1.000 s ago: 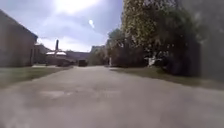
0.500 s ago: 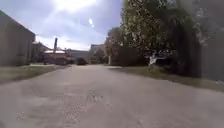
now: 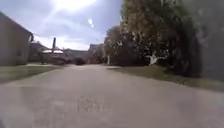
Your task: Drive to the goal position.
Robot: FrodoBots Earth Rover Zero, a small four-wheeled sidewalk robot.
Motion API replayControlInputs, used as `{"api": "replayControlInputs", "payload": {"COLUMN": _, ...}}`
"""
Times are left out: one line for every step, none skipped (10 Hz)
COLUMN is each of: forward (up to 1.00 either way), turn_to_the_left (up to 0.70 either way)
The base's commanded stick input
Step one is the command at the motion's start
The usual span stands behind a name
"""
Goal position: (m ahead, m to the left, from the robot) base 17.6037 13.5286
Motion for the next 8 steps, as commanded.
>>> {"api": "replayControlInputs", "payload": {"forward": 1.0, "turn_to_the_left": 0.27}}
{"api": "replayControlInputs", "payload": {"forward": 1.0, "turn_to_the_left": 0.13}}
{"api": "replayControlInputs", "payload": {"forward": 1.0, "turn_to_the_left": 0.0}}
{"api": "replayControlInputs", "payload": {"forward": 1.0, "turn_to_the_left": 0.0}}
{"api": "replayControlInputs", "payload": {"forward": 1.0, "turn_to_the_left": 0.0}}
{"api": "replayControlInputs", "payload": {"forward": 1.0, "turn_to_the_left": 0.0}}
{"api": "replayControlInputs", "payload": {"forward": 1.0, "turn_to_the_left": 0.0}}
{"api": "replayControlInputs", "payload": {"forward": 1.0, "turn_to_the_left": 0.08}}
